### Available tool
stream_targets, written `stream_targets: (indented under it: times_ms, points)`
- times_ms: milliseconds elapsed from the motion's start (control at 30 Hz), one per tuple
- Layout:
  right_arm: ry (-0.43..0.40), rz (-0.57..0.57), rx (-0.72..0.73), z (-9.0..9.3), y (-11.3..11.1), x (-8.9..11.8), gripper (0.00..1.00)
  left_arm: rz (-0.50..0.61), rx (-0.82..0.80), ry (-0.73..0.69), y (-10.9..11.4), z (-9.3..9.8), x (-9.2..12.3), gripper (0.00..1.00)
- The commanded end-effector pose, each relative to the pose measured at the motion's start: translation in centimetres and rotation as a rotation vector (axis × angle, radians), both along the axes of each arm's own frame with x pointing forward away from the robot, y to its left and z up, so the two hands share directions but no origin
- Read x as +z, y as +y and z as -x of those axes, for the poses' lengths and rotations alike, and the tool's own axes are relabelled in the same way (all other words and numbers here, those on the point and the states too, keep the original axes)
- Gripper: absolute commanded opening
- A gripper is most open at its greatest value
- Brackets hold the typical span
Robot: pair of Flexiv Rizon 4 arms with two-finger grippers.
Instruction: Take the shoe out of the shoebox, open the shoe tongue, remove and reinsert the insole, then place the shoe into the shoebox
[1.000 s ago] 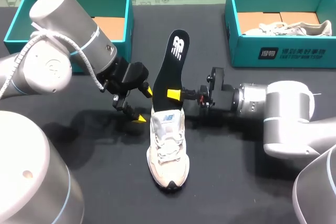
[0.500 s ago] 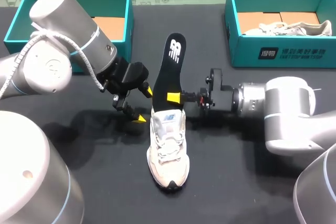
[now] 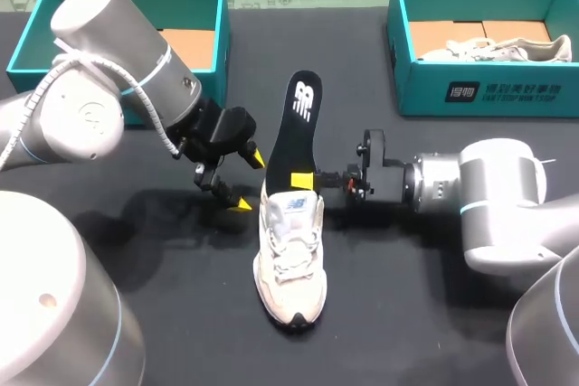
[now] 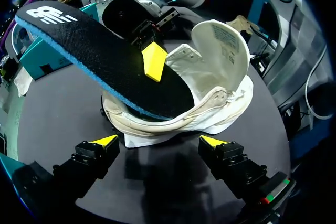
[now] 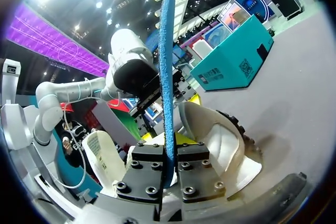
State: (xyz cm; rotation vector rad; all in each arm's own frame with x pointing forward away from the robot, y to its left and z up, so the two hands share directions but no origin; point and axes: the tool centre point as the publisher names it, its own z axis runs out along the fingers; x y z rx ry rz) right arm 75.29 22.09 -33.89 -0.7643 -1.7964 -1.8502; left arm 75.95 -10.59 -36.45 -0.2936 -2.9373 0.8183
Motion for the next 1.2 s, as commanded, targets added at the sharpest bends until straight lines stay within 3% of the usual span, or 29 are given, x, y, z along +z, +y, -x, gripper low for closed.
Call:
stream_targets:
  times_ms: [33,367,733,867,1200]
  points:
    - [0.03,-0.005,0.018,0.7,0.3,-1.4,0.0,-0.001,-0.001,0.0,0.0,0.0,0.0,1.0]
    - [0.086,0.038,0.037,1.5,1.1,-2.3,0.0,-0.001,-0.001,0.0,0.0,0.0,0.0,1.0]
    - [0.068,0.032,0.036,1.2,1.0,-1.8,0.0,-0.001,-0.001,0.0,0.0,0.0,0.0,1.0]
    - [0.062,0.033,0.043,1.0,1.1,-1.6,0.15,-0.001,-0.001,0.0,0.0,0.0,0.0,1.0]
    - [0.042,0.034,0.051,0.9,1.1,-1.0,0.17,-0.001,-0.001,0.0,0.0,0.0,0.0,1.0]
